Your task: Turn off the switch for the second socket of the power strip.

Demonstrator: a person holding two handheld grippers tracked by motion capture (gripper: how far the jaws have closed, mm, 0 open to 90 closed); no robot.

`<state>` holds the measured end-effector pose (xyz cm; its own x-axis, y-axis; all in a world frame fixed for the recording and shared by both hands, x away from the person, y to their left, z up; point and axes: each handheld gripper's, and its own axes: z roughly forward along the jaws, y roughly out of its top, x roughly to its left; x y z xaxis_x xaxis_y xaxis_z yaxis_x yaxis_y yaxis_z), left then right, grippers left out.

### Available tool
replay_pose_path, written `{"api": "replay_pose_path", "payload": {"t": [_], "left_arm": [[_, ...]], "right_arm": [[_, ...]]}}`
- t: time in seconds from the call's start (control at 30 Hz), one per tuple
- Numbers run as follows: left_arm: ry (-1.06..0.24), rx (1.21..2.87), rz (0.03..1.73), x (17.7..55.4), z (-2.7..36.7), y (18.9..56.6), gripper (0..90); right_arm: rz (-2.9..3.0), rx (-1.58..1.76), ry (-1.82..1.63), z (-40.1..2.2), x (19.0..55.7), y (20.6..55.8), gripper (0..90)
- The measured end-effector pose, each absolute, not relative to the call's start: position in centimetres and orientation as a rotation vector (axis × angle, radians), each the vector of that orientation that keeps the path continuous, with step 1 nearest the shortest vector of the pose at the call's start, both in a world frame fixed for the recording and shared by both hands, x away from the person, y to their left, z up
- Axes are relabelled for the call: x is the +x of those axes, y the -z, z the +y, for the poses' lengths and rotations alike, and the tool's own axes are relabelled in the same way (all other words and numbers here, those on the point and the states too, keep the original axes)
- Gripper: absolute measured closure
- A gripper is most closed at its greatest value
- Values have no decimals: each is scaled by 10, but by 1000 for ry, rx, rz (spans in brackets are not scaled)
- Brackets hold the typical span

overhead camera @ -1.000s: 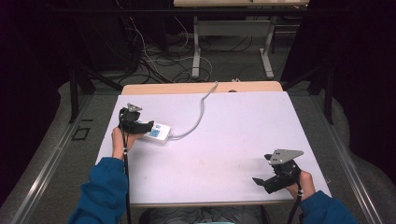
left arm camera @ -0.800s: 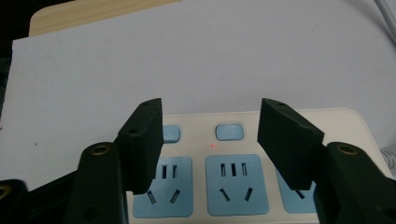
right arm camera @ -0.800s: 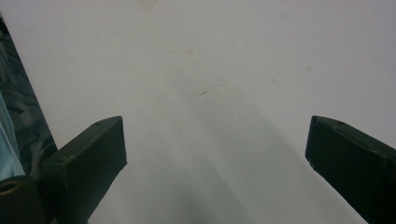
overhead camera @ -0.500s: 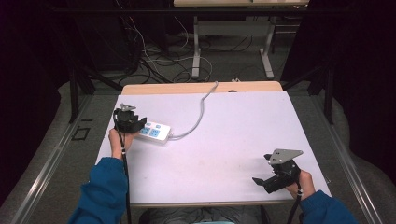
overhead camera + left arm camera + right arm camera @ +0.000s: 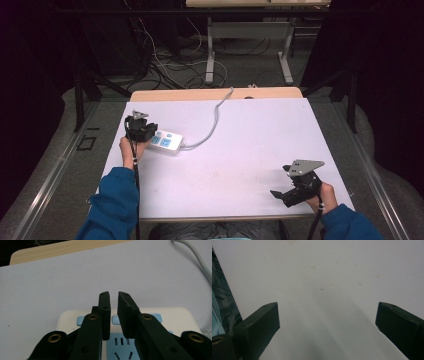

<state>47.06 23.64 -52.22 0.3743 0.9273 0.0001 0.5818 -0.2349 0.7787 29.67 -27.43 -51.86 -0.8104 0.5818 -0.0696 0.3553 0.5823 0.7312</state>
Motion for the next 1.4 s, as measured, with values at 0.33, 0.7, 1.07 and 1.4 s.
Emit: {"api": "replay_pose_path", "payload": {"t": [0.33,0.7,1.07,1.4], "left_arm": [[-583,1945,1274,472,234,525,899],[-574,1988,1261,476,234,535,899],[-584,2000,1267,477,232,539,899],[-587,1997,1236,477,235,541,900]], "right_arm": [[2520,761,-1061,-274,297,519,49],[2522,757,-1060,-275,297,519,49],[2521,762,-1063,-274,297,519,49],[2515,761,-1070,-274,297,520,49]]}}
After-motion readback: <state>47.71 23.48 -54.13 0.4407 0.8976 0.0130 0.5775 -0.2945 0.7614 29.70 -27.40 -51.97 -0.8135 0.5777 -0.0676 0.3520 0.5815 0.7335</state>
